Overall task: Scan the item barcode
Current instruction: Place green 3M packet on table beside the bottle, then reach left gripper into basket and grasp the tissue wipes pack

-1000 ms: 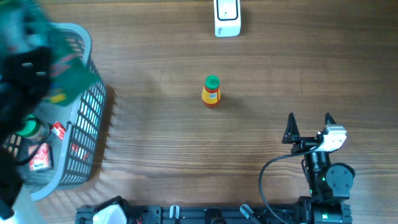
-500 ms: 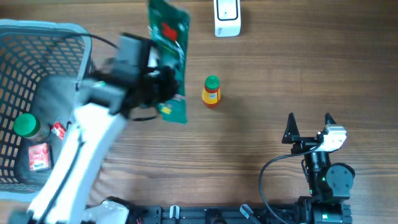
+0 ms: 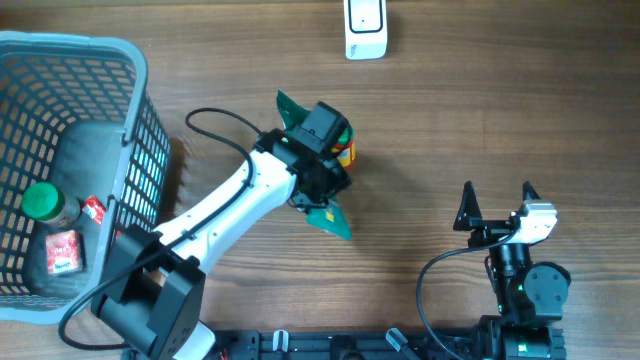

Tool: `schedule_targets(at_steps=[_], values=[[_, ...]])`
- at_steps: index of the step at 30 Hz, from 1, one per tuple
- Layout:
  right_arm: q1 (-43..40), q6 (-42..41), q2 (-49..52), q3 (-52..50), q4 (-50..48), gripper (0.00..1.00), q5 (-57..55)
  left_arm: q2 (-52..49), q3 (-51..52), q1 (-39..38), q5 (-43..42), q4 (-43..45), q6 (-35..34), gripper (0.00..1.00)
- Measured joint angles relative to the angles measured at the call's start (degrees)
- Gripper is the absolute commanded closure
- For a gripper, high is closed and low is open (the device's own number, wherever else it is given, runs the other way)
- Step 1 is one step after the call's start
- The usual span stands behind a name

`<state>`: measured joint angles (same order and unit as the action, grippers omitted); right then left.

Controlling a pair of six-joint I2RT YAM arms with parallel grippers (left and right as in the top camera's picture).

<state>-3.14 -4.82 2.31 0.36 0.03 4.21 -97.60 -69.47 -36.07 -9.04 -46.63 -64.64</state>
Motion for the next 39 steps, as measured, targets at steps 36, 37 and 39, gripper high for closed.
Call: schedule_targets(at_steps=[36, 37, 39], values=[[0.0, 0.0, 0.0, 0.0, 0.0, 0.0, 0.0, 26.77, -10.47, 68.39, 13.4, -14.08, 20.63, 0.0], [0.0, 0.0, 0.0, 0.0, 0.0, 0.01, 0.0, 23.98, -10.51, 70.05, 10.97, -15.15, 20.65, 0.0], [0.0, 0.0, 0.0, 0.0, 0.0, 0.0, 0.0, 16.55, -10.51, 72.37, 5.77, -17.51, 20.65, 0.01]])
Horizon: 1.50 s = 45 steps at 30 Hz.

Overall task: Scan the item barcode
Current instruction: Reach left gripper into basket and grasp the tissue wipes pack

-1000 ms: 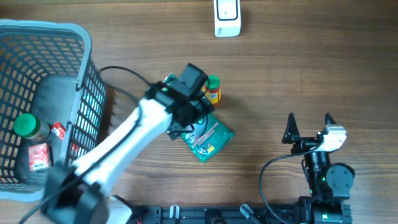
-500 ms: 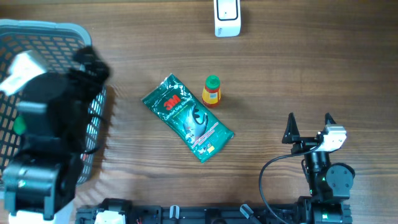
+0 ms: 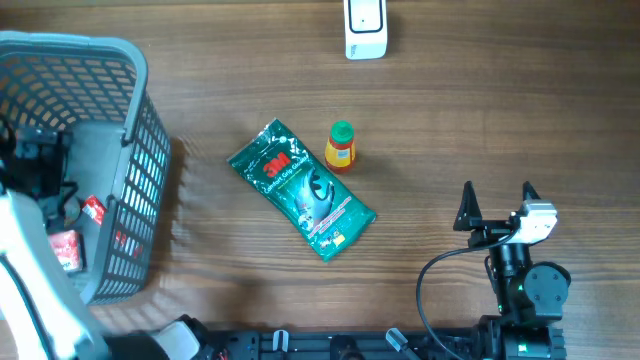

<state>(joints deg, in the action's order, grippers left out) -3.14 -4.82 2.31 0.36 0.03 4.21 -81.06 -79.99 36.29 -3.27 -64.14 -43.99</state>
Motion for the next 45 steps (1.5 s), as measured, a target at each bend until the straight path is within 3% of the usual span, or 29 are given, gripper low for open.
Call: schedule_targets(at_steps=[4, 9, 16, 18, 19, 21, 27, 32, 39, 45], values=[[0.0, 0.0, 0.0, 0.0, 0.0, 0.0, 0.0, -9.79, -0.11, -0.11, -4.96, -2.78, 0.0, 0.1], [0.0, 0.0, 0.0, 0.0, 0.0, 0.0, 0.0, -16.59, 3.93, -1.97, -8.17, -0.9, -0.04, 0.09], [0.0, 0.0, 0.0, 0.0, 0.0, 0.0, 0.0, -16.96, 17.57, -2.23, -9.09, 14.23, -1.51, 0.09], [0.0, 0.0, 0.0, 0.0, 0.02, 0.0, 0.0, -16.57, 20.26, -2.23, -9.92, 18.58, -2.14, 0.23], [0.0, 0.0, 0.0, 0.0, 0.0, 0.0, 0.0, -16.04, 20.83, -2.27, -9.99, 20.0, -2.4, 0.36], [0.0, 0.0, 0.0, 0.0, 0.0, 0.0, 0.0, -15.02, 22.8, -2.86, -10.21, 23.78, -2.82, 0.96], [0.0, 0.0, 0.0, 0.0, 0.0, 0.0, 0.0, -13.73, 23.61, -3.72, -11.65, 25.24, -3.02, 0.96], [0.0, 0.0, 0.0, 0.0, 0.0, 0.0, 0.0, -9.51, 20.06, -3.02, -10.75, 16.63, -1.66, 0.96], [0.0, 0.0, 0.0, 0.0, 0.0, 0.0, 0.0, 10.78, -1.07, -0.24, -9.11, 12.87, 0.04, 0.96], [0.0, 0.0, 0.0, 0.0, 0.0, 0.0, 0.0, 25.57, -3.65, -8.48, -14.69, 12.13, 0.68, 0.96]])
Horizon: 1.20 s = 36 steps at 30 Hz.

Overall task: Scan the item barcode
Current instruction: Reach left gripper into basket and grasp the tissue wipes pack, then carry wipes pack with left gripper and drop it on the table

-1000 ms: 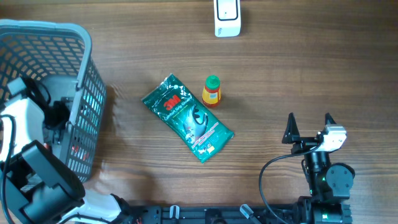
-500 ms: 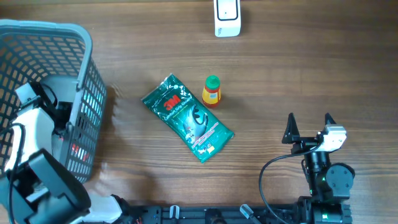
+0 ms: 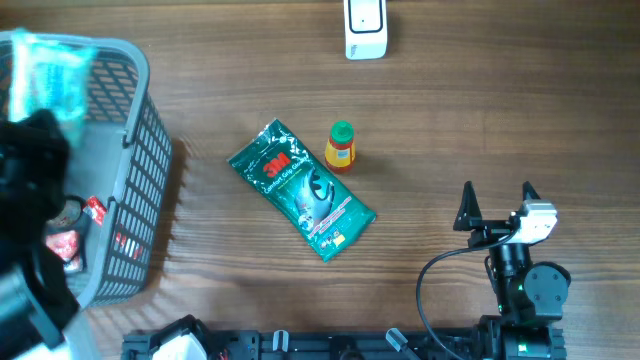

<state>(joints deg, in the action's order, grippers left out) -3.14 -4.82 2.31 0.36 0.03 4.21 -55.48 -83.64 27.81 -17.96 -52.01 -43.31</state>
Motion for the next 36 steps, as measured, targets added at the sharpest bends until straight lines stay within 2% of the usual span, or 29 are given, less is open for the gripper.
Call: schedule_targets(at_steps=[4, 10, 14, 16, 17, 20, 23, 26, 31, 36], values=[[0.0, 0.0, 0.0, 0.0, 0.0, 0.0, 0.0, 0.74, 0.0, -13.0, -2.58, -0.52, 3.41, 0.96], [0.0, 0.0, 0.0, 0.0, 0.0, 0.0, 0.0, -3.41, 0.02, -37.27, -2.64, 0.35, 11.39, 0.96], [0.0, 0.0, 0.0, 0.0, 0.0, 0.0, 0.0, -13.27, 0.0, -53.22, 2.51, 2.36, 13.46, 0.96], [0.0, 0.0, 0.0, 0.0, 0.0, 0.0, 0.0, -18.99, 0.02, -57.86, 5.62, 3.74, 12.46, 0.96], [0.0, 0.0, 0.0, 0.0, 0.0, 0.0, 0.0, -24.59, 0.07, -61.24, 8.7, 4.68, 9.51, 0.96], [0.0, 0.0, 0.0, 0.0, 0.0, 0.0, 0.0, -32.17, 0.09, -64.78, 12.0, 7.58, 3.17, 0.96], [0.0, 0.0, 0.0, 0.0, 0.0, 0.0, 0.0, -43.21, 0.11, -68.65, 13.9, 9.7, -8.0, 0.96], [0.0, 0.0, 0.0, 0.0, 0.0, 0.0, 0.0, -49.64, 0.11, -70.73, 14.08, 10.58, -14.88, 0.96], [0.0, 0.0, 0.0, 0.0, 0.02, 0.0, 0.0, -52.3, -0.37, -74.01, 17.4, 11.39, -20.33, 0.95], [0.0, 0.0, 0.0, 0.0, 0.0, 0.0, 0.0, -54.01, -0.31, -76.41, 21.94, 10.67, -21.73, 0.96]])
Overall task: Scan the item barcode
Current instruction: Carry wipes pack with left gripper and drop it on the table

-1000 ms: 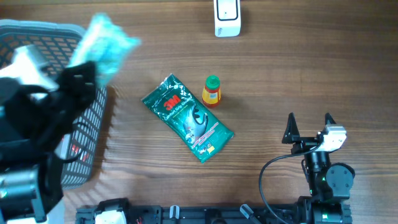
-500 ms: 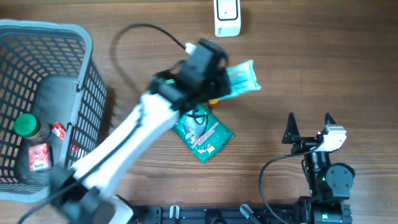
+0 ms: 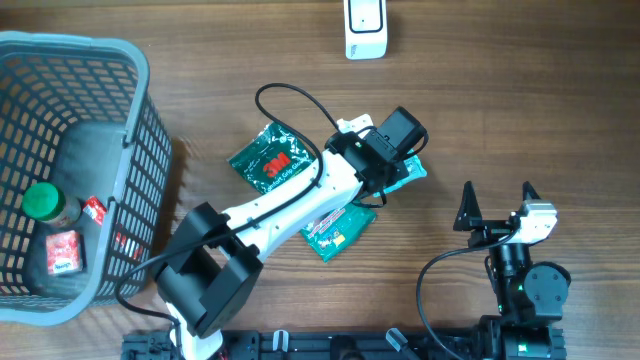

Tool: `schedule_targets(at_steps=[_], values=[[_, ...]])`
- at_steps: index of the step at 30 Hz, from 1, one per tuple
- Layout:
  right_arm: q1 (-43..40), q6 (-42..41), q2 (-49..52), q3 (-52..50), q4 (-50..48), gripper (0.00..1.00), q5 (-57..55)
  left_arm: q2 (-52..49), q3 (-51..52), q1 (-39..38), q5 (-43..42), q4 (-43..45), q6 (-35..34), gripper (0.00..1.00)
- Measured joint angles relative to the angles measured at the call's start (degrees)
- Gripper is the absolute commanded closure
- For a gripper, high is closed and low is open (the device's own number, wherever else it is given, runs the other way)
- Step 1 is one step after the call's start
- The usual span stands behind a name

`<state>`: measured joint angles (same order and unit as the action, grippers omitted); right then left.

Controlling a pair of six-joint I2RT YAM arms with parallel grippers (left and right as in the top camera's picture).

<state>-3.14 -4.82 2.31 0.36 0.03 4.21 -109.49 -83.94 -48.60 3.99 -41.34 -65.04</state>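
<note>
My left arm reaches from the table's front edge to the middle, and its gripper (image 3: 392, 160) points down, shut on a light-blue packet (image 3: 408, 172) whose end sticks out to the right of it. The fingers themselves are hidden under the wrist. A green 3M pouch (image 3: 268, 160) lies flat beneath the arm, its lower end (image 3: 335, 230) showing on the other side. The white barcode scanner (image 3: 365, 28) stands at the far edge. My right gripper (image 3: 497, 205) rests open at the front right, holding nothing.
A grey mesh basket (image 3: 140, 150) fills the left side and holds a green-capped bottle (image 3: 42, 203) and a red packet (image 3: 62, 252). The small orange bottle seen earlier is hidden under the left arm.
My left arm was raised over the basket with a light-blue packet. It now stands at the table's middle, the packet low beside the green pouch. The right arm has not moved.
At first my left gripper was at the table's middle over the green pouch and the orange bottle. Then the pouch lay free and the arm was at the basket. Then it held a light-blue packet above the basket, and now holds it at the middle.
</note>
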Motion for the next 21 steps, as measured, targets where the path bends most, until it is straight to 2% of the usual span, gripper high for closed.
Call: schedule_targets(at_steps=[6, 10, 14, 21], values=[[0.0, 0.0, 0.0, 0.0, 0.0, 0.0, 0.0, 0.33, -0.02, 3.39, 2.01, -2.8, 0.09, 0.96], [0.0, 0.0, 0.0, 0.0, 0.0, 0.0, 0.0, 1.64, 0.04, 6.58, 2.21, -3.63, 3.76, 0.96], [0.0, 0.0, 0.0, 0.0, 0.0, 0.0, 0.0, 8.2, 0.09, 7.37, 4.0, -3.39, 7.39, 0.95], [0.0, 0.0, 0.0, 0.0, 0.0, 0.0, 0.0, 16.68, 0.09, 7.32, 8.63, -3.39, 9.51, 0.96]])
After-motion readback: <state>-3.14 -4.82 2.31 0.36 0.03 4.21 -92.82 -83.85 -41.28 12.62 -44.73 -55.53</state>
